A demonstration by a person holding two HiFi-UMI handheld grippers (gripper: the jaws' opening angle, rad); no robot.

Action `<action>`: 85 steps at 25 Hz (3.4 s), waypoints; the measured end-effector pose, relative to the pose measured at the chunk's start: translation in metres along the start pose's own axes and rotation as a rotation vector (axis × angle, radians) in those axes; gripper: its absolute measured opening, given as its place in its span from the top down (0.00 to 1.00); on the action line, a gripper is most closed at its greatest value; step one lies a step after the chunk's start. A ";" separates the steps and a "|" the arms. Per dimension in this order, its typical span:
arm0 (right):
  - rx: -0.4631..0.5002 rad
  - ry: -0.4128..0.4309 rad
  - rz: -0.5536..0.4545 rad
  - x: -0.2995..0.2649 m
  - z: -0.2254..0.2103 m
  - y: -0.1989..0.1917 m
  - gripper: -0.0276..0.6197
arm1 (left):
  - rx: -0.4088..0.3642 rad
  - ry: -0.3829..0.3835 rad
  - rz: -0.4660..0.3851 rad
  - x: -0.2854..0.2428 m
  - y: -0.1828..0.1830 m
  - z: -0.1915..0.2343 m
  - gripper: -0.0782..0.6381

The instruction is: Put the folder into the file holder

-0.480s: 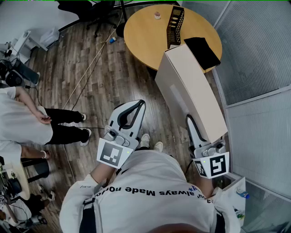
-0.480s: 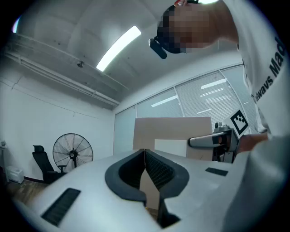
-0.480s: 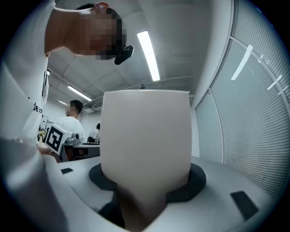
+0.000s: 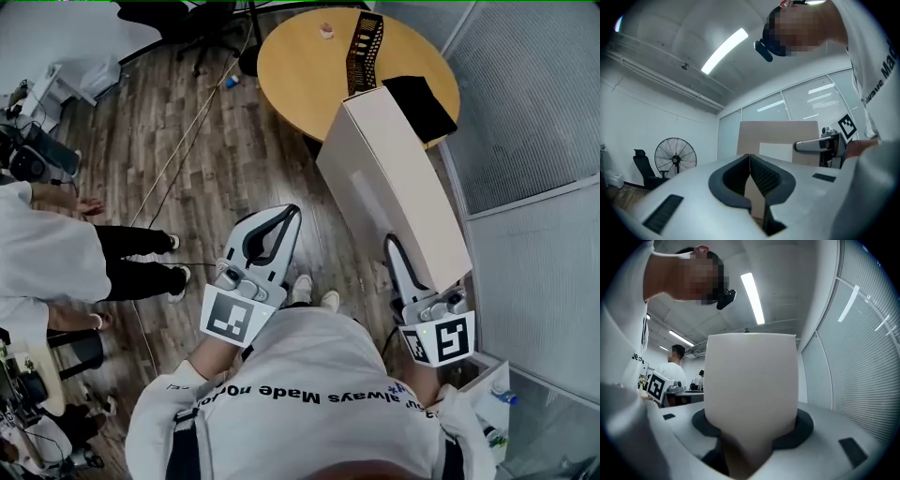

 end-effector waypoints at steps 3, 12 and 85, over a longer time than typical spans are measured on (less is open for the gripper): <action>0.007 -0.002 0.009 -0.009 0.005 0.000 0.53 | 0.008 0.002 -0.002 0.002 0.000 0.010 0.86; 0.015 -0.021 0.027 -0.029 0.031 -0.002 0.53 | 0.024 0.001 0.015 0.024 -0.003 0.040 0.86; -0.049 0.041 0.026 -0.174 -0.225 -0.081 0.53 | 0.013 0.053 0.088 -0.262 -0.049 0.077 0.86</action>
Point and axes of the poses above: the fingertips, and each gripper's own axes: x backward along the fingers, z to its left, y out of its top, the point moved 8 cm from there along x, backward along the fingers, and after that the axes turned 10 degrees about x, right-handed, at the moved point
